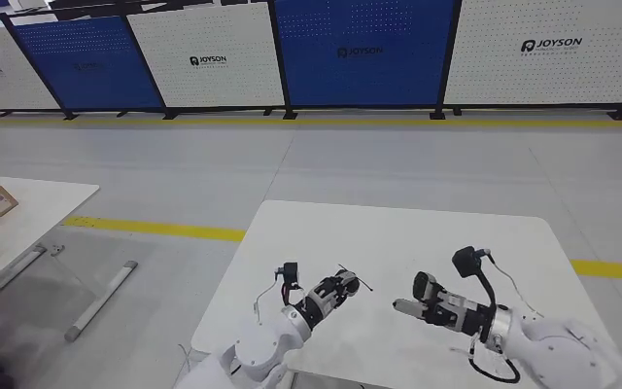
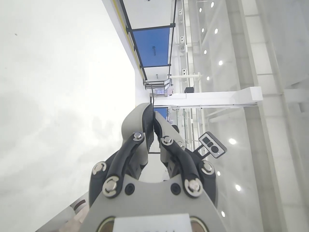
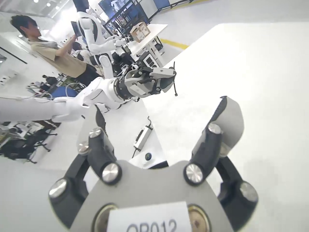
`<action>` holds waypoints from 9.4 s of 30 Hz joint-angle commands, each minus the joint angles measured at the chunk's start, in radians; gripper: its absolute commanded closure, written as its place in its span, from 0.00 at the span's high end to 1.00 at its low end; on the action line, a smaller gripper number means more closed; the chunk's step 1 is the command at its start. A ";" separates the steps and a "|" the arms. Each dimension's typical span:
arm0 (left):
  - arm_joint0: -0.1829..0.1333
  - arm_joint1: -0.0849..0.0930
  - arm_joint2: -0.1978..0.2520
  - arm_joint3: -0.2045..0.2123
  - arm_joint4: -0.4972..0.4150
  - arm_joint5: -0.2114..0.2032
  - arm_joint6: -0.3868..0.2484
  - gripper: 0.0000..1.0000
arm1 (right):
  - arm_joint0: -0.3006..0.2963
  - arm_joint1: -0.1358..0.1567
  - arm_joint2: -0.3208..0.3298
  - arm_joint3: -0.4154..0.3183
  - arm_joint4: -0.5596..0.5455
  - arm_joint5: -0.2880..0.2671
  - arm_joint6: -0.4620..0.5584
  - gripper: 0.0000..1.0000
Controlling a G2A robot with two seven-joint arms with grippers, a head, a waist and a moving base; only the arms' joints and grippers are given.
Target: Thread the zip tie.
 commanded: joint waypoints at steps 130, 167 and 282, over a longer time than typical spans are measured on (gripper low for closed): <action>0.073 -0.030 -0.005 -0.023 0.177 -0.164 -0.220 0.00 | 0.018 -0.188 0.085 0.244 0.394 0.103 0.503 0.00; 0.070 -0.037 -0.005 0.004 0.181 -0.190 -0.217 0.41 | 0.018 -0.188 0.085 0.244 0.394 0.103 0.503 0.00; -0.021 -0.120 0.089 0.110 0.033 -0.132 0.131 0.00 | -0.174 -0.102 0.455 0.040 0.097 0.000 0.702 1.00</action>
